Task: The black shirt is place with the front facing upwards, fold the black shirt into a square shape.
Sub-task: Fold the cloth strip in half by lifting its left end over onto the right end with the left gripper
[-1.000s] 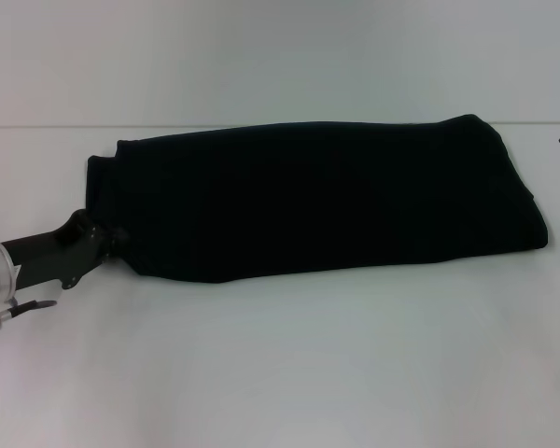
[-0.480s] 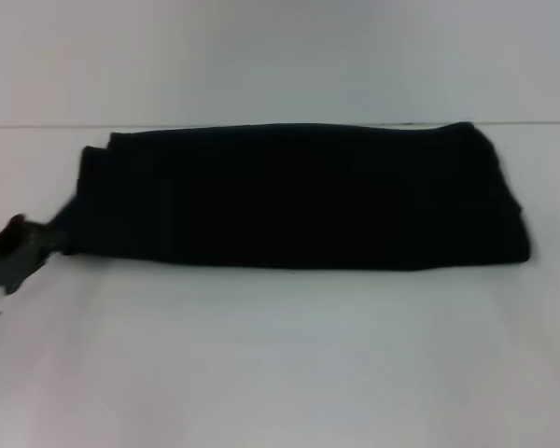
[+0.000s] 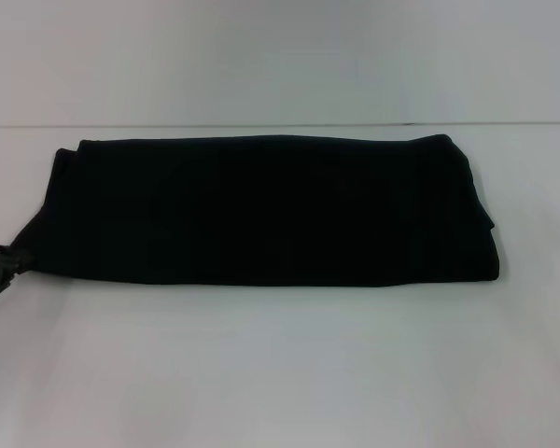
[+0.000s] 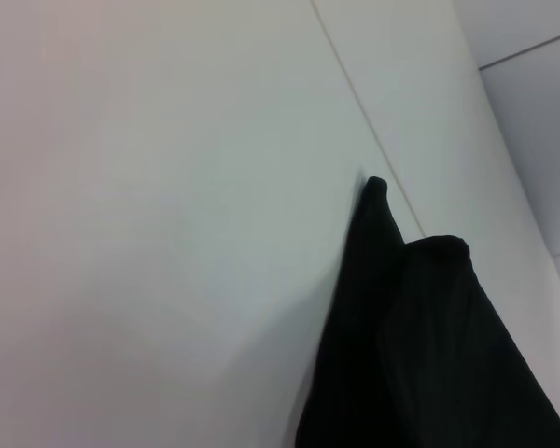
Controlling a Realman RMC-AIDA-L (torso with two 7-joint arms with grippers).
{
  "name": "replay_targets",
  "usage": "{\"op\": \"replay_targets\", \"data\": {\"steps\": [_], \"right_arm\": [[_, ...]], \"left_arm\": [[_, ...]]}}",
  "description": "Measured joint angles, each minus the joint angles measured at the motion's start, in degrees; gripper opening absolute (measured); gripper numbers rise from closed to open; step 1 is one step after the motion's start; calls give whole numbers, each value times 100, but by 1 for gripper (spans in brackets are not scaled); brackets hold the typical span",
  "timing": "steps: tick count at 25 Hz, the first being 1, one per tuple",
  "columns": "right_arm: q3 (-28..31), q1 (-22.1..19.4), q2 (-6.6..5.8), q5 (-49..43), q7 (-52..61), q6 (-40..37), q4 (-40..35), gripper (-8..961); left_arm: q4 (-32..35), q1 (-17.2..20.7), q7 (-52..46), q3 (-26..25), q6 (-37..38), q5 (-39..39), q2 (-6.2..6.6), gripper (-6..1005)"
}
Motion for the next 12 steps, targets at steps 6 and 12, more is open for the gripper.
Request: {"op": "replay_targets", "data": {"steps": [6,12], "right_arm": [[0,0,-3,0,1,-3,10,818],[-1,-14,-30,0,1,0,63,817]], "left_arm": [[-2,-12,1,-3,-47,29,-12,39],[30,13,-71,-33,-163,33,-7,39]]}}
